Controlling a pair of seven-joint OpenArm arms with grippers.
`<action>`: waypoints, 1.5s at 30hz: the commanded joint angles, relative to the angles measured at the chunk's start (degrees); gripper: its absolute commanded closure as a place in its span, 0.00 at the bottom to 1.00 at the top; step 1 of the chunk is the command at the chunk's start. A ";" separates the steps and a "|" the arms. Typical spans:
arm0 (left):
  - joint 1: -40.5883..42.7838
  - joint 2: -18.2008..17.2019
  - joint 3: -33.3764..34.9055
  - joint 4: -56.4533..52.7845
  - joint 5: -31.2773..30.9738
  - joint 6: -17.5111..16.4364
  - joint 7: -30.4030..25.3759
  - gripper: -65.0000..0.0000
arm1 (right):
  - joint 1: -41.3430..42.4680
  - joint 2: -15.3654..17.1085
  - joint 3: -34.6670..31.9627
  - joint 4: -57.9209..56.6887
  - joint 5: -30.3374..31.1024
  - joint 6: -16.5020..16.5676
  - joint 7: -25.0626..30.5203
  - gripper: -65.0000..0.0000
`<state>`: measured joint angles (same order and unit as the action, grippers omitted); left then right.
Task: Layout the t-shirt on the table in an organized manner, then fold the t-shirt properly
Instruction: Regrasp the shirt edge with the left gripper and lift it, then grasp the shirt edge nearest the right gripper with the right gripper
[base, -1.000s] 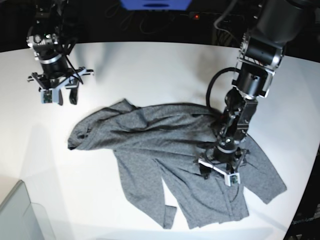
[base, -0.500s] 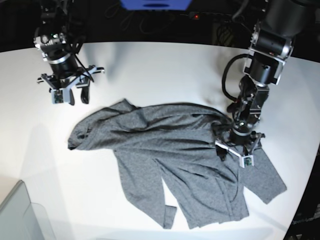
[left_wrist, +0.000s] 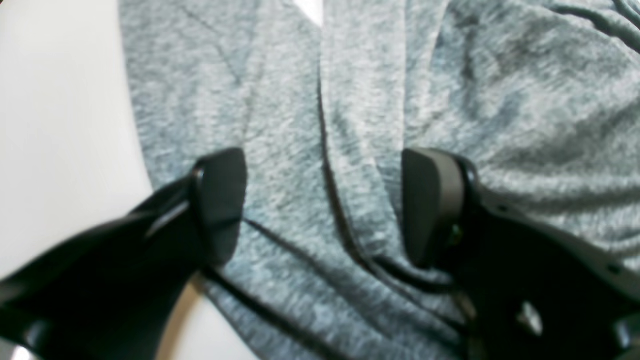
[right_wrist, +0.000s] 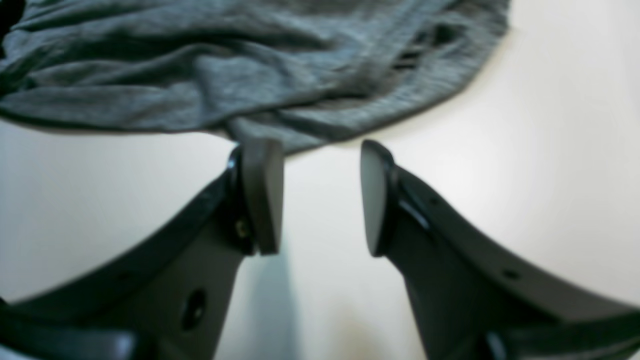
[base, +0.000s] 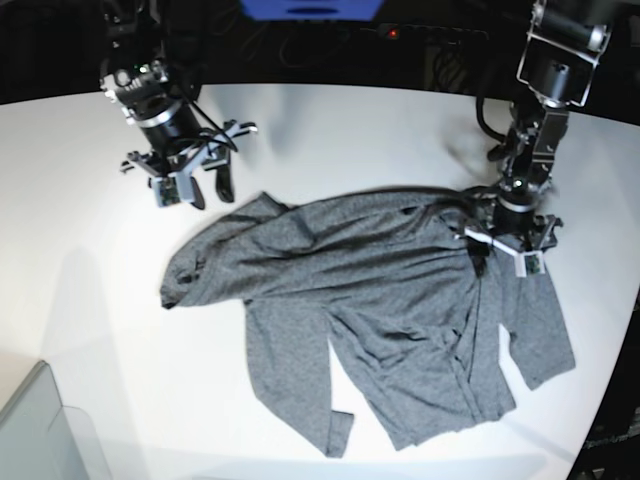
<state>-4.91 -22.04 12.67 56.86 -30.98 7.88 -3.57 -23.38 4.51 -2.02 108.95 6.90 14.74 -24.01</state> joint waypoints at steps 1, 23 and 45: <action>3.10 -0.33 -1.28 1.56 -0.01 0.60 6.25 0.29 | 0.21 0.10 -1.01 0.81 0.44 -0.19 1.37 0.60; 24.56 0.02 -20.45 26.00 0.52 0.25 18.30 0.29 | 15.24 0.10 -6.81 -27.23 0.44 -0.37 7.97 0.62; 26.05 1.95 -23.44 32.94 -0.01 0.16 18.39 0.29 | 33.79 6.43 3.47 -45.17 0.44 -0.46 13.06 0.62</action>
<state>21.54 -19.29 -10.41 88.49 -31.14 8.54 16.73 9.65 10.46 1.28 62.89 6.90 14.26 -12.80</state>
